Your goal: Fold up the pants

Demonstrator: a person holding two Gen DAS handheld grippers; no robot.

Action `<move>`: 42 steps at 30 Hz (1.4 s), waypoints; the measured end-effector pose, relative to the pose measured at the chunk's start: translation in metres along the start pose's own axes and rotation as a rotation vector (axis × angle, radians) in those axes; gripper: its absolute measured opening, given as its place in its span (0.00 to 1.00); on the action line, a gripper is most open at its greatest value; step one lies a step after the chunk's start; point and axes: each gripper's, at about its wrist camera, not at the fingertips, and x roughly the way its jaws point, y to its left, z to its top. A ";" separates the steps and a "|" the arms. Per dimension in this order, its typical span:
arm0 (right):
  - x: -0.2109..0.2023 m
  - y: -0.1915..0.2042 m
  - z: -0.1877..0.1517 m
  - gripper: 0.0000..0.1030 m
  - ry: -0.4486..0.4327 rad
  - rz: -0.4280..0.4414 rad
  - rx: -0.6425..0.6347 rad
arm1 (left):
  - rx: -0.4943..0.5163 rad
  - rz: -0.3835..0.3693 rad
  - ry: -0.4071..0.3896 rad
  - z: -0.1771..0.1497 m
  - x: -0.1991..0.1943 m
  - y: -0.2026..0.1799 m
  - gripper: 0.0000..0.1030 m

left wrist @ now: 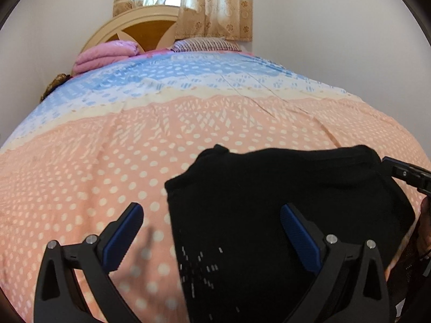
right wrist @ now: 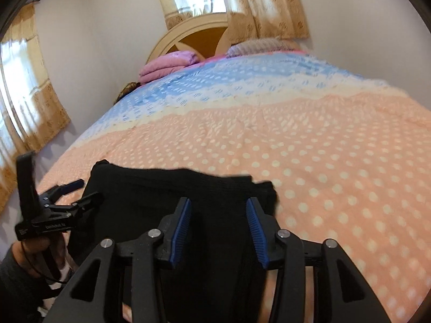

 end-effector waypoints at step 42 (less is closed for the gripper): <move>-0.006 -0.041 -0.024 0.71 0.070 0.094 0.178 | -0.130 -0.127 0.046 -0.019 0.008 0.031 1.00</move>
